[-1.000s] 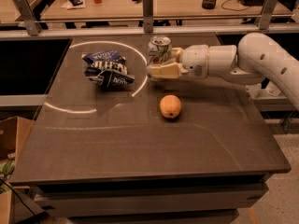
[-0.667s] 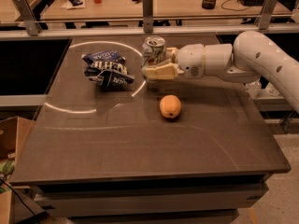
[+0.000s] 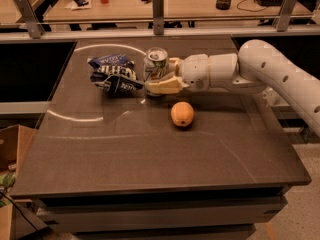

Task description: Move 7up can near blue chip bag

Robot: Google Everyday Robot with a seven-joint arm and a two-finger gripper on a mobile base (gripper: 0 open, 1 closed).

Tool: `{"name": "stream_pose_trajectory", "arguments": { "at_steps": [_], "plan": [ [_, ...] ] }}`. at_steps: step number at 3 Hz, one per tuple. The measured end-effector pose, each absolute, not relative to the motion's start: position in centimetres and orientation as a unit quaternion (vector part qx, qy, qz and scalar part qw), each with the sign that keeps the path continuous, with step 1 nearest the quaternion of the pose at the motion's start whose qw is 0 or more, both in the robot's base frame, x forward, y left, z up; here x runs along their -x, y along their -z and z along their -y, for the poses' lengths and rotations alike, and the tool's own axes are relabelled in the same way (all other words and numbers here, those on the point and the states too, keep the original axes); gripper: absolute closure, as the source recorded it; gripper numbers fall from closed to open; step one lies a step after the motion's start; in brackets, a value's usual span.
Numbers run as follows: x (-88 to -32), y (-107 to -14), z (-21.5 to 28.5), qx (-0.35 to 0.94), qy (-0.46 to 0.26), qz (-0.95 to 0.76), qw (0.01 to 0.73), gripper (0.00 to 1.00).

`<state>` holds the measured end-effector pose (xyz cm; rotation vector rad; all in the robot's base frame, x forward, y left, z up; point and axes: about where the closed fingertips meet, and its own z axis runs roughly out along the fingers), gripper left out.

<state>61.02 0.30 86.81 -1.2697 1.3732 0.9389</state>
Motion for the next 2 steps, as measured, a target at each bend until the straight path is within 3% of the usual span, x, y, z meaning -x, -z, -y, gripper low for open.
{"name": "stream_pose_trajectory", "arguments": {
  "at_steps": [1,2],
  "plan": [
    [-61.08,-85.67,-0.69,0.534,-0.383,-0.561,0.503,1.0],
    [-61.02,-85.7,-0.97,0.535,-0.384,-0.56,0.502,0.82]
  ]
}}
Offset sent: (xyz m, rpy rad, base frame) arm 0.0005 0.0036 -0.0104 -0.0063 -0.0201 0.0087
